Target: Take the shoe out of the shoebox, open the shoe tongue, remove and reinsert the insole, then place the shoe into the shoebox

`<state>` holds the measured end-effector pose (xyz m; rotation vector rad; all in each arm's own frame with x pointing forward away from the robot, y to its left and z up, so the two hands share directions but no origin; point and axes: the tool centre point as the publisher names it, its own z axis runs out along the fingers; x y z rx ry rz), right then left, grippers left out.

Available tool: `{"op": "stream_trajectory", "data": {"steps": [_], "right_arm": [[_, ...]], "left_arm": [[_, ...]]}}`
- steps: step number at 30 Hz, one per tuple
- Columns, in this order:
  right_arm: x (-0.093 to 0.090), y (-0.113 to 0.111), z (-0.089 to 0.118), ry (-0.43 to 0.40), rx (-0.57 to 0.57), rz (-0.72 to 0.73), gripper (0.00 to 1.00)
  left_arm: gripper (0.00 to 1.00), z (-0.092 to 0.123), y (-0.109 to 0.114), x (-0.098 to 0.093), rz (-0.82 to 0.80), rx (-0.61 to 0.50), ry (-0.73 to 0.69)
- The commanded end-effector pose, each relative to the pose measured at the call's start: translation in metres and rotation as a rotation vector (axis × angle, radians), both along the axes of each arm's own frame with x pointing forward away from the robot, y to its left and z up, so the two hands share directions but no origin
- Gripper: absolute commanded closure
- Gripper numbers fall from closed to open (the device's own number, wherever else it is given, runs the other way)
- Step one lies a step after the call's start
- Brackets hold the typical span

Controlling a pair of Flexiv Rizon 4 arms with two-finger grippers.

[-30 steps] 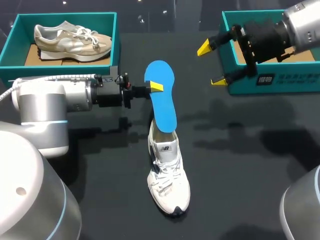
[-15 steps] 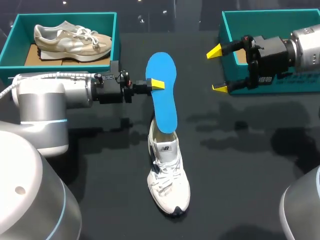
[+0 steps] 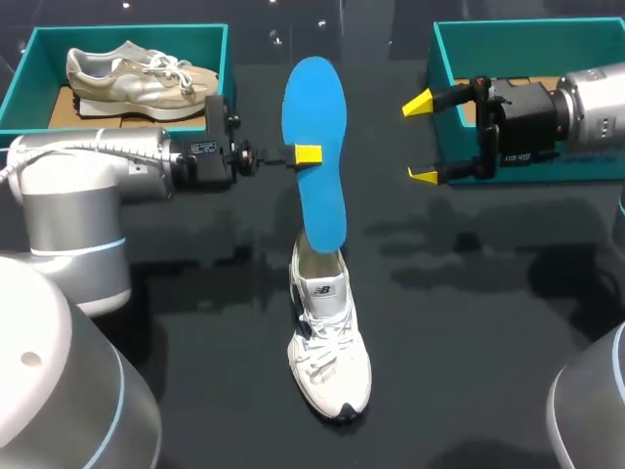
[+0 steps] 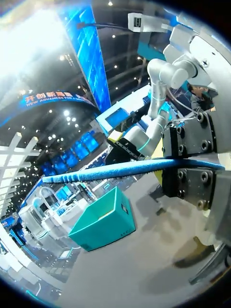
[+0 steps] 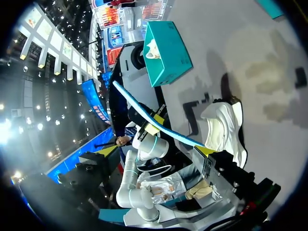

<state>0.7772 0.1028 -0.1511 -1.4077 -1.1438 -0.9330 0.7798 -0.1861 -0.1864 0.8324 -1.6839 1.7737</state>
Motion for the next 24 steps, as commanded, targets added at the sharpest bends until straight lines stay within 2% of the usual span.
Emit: {"op": "stream_trajectory", "data": {"steps": [1, 5, 8, 23, 24], "right_arm": [[0.0007, 0.0044, -0.0075, -0.003, 0.029, -0.007, 0.0], [0.0015, 0.007, -0.01, -0.008, 0.045, -0.01, 0.0], [0.0022, 0.0081, -0.0107, -0.016, 0.061, -0.025, 0.0], [0.0022, 0.0073, -0.012, -0.016, 0.084, -0.036, 0.0], [0.0022, 0.0073, -0.012, -0.016, 0.084, -0.036, 0.0]], "left_arm": [[1.0, 0.0008, 0.0033, -0.0046, 0.035, -0.049, -0.277], [1.0, 0.0019, 0.006, -0.0059, 0.043, -0.055, -0.508], [1.0, 0.0006, 0.008, -0.0067, 0.067, -0.057, -0.777], [1.0, 0.0006, 0.008, -0.0067, 0.067, -0.057, -0.777], [1.0, 0.0076, 0.0106, -0.006, 0.073, -0.046, -0.858]]}}
